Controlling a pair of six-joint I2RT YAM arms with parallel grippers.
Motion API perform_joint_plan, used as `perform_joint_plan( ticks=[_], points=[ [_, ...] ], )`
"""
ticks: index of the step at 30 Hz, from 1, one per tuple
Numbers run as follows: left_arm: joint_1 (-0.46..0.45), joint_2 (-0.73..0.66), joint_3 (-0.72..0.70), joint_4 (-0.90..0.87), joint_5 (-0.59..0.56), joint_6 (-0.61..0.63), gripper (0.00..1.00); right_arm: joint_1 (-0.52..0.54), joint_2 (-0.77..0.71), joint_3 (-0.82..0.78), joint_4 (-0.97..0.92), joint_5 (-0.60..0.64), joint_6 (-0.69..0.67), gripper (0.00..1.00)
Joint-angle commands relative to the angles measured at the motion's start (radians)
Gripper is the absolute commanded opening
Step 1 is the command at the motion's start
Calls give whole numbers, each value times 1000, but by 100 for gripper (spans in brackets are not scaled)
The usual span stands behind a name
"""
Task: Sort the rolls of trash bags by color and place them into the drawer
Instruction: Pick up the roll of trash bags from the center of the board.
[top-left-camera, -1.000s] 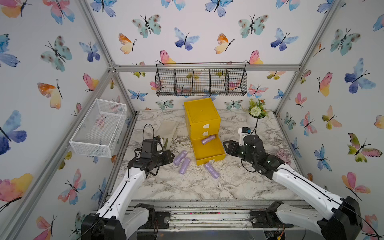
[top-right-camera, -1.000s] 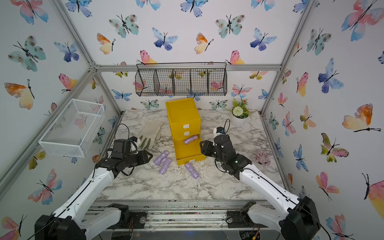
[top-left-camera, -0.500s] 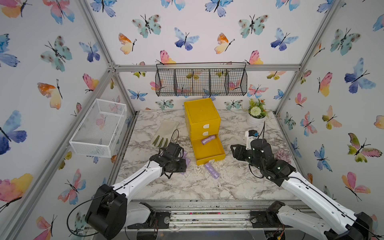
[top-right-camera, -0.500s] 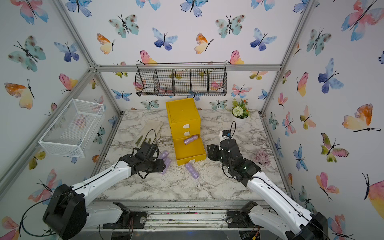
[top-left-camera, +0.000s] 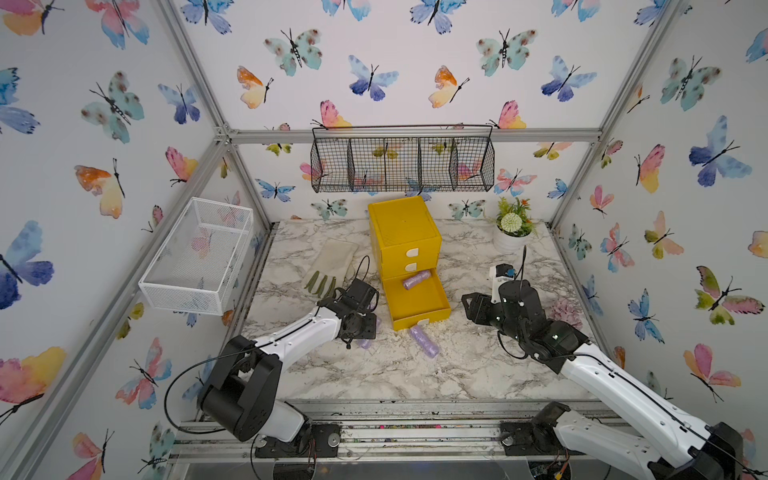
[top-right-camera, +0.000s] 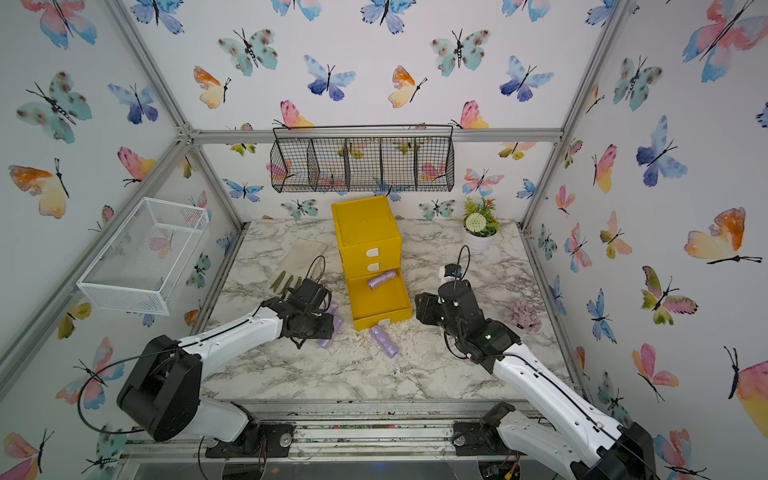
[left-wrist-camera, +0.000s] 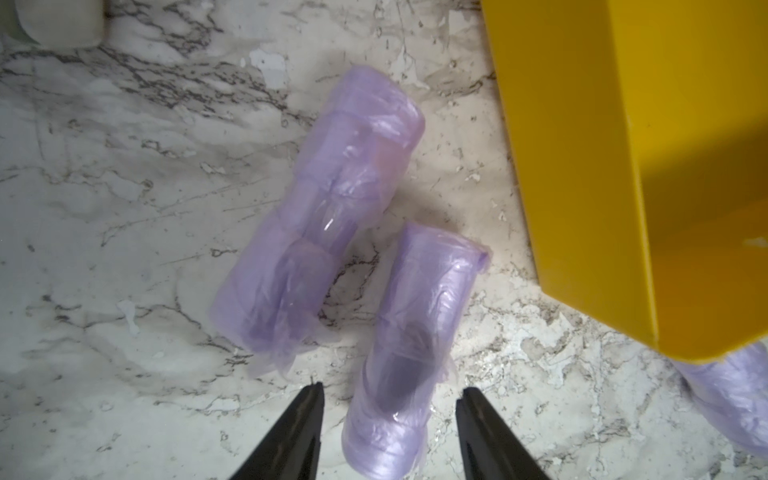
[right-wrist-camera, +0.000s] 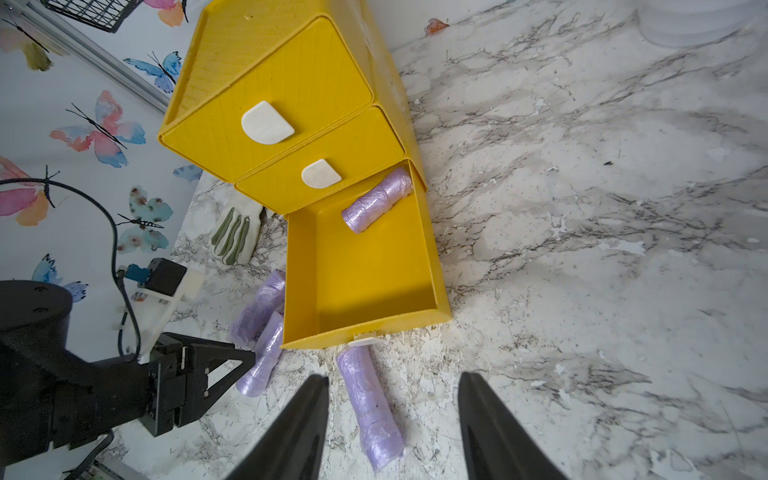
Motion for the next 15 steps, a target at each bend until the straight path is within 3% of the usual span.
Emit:
perform_joint_plan(
  ticks=[1,15],
  points=[
    [-12,40,27,-6,-15,33,56,-4,-3,-13,-15,15,7,55],
    [-41,151,75,-3,-23,42,49,-4,-2,-25,-15,17,14,56]
  ],
)
